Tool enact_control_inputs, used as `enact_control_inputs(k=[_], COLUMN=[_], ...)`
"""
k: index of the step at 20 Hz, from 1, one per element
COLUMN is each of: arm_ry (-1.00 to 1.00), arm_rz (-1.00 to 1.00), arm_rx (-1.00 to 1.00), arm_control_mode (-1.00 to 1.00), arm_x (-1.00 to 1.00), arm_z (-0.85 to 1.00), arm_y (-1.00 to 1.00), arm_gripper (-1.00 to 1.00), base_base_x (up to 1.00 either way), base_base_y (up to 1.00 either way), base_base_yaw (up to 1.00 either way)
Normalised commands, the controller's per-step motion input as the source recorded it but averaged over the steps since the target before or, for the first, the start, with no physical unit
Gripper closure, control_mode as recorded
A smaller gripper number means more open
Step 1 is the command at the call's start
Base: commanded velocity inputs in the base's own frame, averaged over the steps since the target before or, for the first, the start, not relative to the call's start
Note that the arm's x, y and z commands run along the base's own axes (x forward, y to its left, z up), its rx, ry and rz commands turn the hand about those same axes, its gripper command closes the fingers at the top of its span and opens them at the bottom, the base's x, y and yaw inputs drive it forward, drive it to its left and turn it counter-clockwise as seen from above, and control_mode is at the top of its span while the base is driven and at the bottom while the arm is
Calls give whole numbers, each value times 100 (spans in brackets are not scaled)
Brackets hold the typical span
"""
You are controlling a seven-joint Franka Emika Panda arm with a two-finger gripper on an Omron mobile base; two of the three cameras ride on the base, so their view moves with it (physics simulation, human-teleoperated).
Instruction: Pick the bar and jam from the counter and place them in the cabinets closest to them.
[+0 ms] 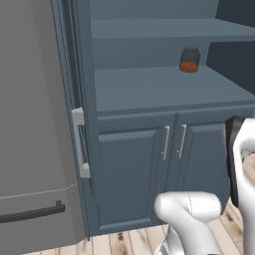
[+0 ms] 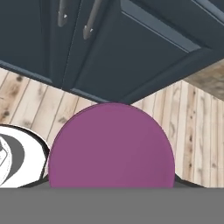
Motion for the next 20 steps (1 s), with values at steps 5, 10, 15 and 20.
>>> enact_control_inputs(k=[5, 10, 15, 20], arm_ry=[-6, -11, -23, -24], arm_rz=[2, 0, 0, -1], arm_rx=[5, 4, 9, 3], arm_control_mode=[-100, -100, -100, -100], arm_x=[-1, -5, -12, -5], arm_z=[51, 14, 30, 29], arm_y=[-1, 0, 0, 22], arm_gripper=[100, 100, 100, 100], base_base_x=[0, 0, 0, 0], base_base_y=[0, 0, 0, 0], base_base_yaw=[0, 0, 0, 0])
